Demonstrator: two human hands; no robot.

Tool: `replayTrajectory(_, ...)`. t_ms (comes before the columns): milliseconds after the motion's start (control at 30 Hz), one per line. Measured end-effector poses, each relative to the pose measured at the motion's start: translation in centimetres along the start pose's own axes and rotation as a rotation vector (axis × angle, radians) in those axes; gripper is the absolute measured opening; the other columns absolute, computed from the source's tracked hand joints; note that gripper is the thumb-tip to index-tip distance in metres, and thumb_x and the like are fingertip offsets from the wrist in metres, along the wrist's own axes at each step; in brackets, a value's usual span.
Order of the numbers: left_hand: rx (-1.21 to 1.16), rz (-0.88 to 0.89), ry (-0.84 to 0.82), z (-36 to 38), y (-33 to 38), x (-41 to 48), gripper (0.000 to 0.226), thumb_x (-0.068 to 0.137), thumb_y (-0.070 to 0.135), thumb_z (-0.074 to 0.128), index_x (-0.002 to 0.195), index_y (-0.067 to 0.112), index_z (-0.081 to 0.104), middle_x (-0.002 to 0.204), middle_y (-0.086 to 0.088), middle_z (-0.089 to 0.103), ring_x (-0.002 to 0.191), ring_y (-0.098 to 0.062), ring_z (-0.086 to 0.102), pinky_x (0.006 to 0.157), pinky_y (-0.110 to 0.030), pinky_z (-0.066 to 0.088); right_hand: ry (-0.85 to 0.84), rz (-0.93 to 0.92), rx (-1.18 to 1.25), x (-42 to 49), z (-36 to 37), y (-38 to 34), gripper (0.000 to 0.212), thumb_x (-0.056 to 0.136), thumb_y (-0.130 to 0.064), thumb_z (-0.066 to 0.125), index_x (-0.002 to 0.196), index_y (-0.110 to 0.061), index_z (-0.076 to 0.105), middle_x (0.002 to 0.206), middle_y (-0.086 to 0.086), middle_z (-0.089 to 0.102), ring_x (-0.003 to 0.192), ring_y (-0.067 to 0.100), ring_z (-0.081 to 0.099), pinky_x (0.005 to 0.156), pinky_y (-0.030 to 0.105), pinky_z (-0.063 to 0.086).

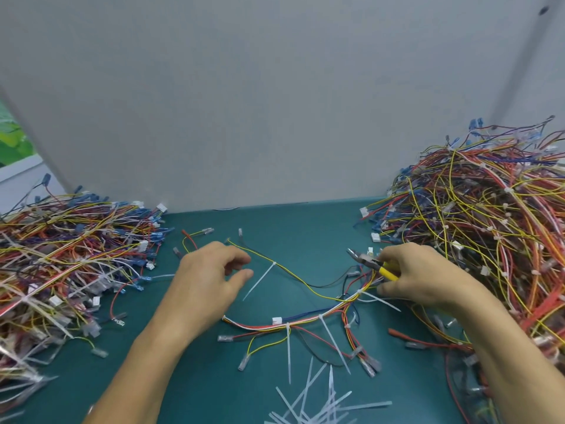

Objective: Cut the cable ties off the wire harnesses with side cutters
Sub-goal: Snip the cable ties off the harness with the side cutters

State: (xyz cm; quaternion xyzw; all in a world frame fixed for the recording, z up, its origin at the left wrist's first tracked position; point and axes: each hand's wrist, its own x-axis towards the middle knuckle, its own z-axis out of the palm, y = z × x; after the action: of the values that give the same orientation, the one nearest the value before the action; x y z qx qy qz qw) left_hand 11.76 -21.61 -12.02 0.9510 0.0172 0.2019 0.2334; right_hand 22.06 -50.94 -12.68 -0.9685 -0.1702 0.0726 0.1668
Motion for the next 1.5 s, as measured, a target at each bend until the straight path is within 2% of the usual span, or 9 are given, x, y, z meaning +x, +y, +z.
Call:
replayTrajectory(167,-0.116,0.197,-0.093,2.8,4.3,-1.0,0.014,0.085,0.025,0.070,0.098,0.022,0.071,0.090,0.009,0.064,0.083,-0.003,0.057,0.082,-0.016,0.042,0.019,-0.016,0.063,0.0,0.3,0.3,0.019,0.080,-0.042,0.072,0.085,-0.025,0.065,0.077,0.003,0.065,0.077,0.019,0.059,0.072,0.034,0.047)
replayTrajectory(367,-0.072,0.350,-0.192,8.8,9.1,0.7,0.031,0.091,0.032,0.059,0.118,0.017,0.062,0.114,-0.002,0.056,0.112,-0.018,0.048,0.098,-0.027,0.036,-0.049,-0.016,0.125,-0.1,0.1,0.5,0.011,0.085,-0.036,0.068,0.090,-0.026,0.068,0.078,0.003,0.067,0.078,0.020,0.061,0.074,0.036,0.048)
replayTrajectory(567,0.083,0.307,-0.329,11.9,10.6,1.8,0.038,0.086,0.040,0.064,0.112,0.013,0.059,0.110,-0.009,0.055,0.107,-0.029,0.051,0.088,-0.040,0.044,-0.030,-0.013,0.113,0.2,0.2,0.7,0.009,0.085,-0.032,0.066,0.090,-0.025,0.068,0.079,0.002,0.067,0.078,0.018,0.059,0.071,0.033,0.046)
replayTrajectory(767,0.002,0.298,-0.303,12.5,9.2,1.5,0.019,0.091,0.024,0.057,0.104,0.010,0.063,0.103,-0.011,0.058,0.099,-0.031,0.055,0.086,-0.041,0.044,-0.024,-0.013,0.115,0.2,0.3,0.9,0.009,0.083,-0.033,0.067,0.092,-0.030,0.069,0.076,-0.002,0.067,0.076,0.015,0.059,0.072,0.031,0.048)
replayTrajectory(967,-0.314,0.147,-0.194,11.7,8.0,0.5,0.007,0.085,0.021,0.066,0.091,0.016,0.066,0.083,-0.001,0.068,0.079,-0.019,0.060,0.076,-0.031,0.048,0.035,-0.089,0.050,-0.1,0.2,0.2,0.005,0.081,-0.027,0.062,0.085,-0.024,0.065,0.068,0.005,0.060,0.061,0.013,0.047,0.061,0.032,0.043)
replayTrajectory(1133,-0.581,-0.121,-0.229,11.2,6.7,-0.3,0.015,0.076,0.013,0.075,0.083,0.023,0.066,0.063,0.013,0.064,0.058,0.002,0.060,0.060,-0.010,0.046,0.096,-0.122,-0.065,-0.5,0.9,-0.3,0.007,0.078,-0.028,0.060,0.083,-0.024,0.060,0.071,-0.001,0.060,0.074,0.019,0.049,0.068,0.035,0.044)
replayTrajectory(1200,-0.648,-0.198,-0.235,11.1,6.2,-0.3,0.019,0.076,0.012,0.075,0.079,0.027,0.064,0.066,0.010,0.069,0.060,0.000,0.064,0.064,-0.016,0.051,0.068,-0.157,-0.117,-0.8,1.0,0.0,0.010,0.078,-0.028,0.059,0.073,-0.021,0.054,0.065,-0.001,0.055,0.069,0.019,0.047,0.066,0.034,0.042)
replayTrajectory(1300,-0.749,-0.282,-0.285,11.1,5.9,-0.1,0.017,0.079,0.006,0.071,0.082,0.021,0.063,0.074,-0.002,0.072,0.066,-0.017,0.067,0.070,-0.030,0.055,0.014,-0.206,-0.219,-1.2,0.6,1.2,0.012,0.076,-0.029,0.055,0.076,-0.017,0.056,0.068,0.001,0.056,0.069,0.020,0.049,0.068,0.036,0.045)
replayTrajectory(1500,-0.961,-0.345,-0.334,11.0,5.7,0.3,0.015,0.086,-0.008,0.060,0.086,0.006,0.058,0.065,-0.009,0.066,0.053,-0.014,0.064,0.055,-0.022,0.052,-0.048,-0.264,-0.331,-1.8,0.5,1.6,0.014,0.069,-0.029,0.049,0.076,-0.017,0.049,0.078,0.001,0.056,0.077,0.022,0.055,0.069,0.039,0.049)
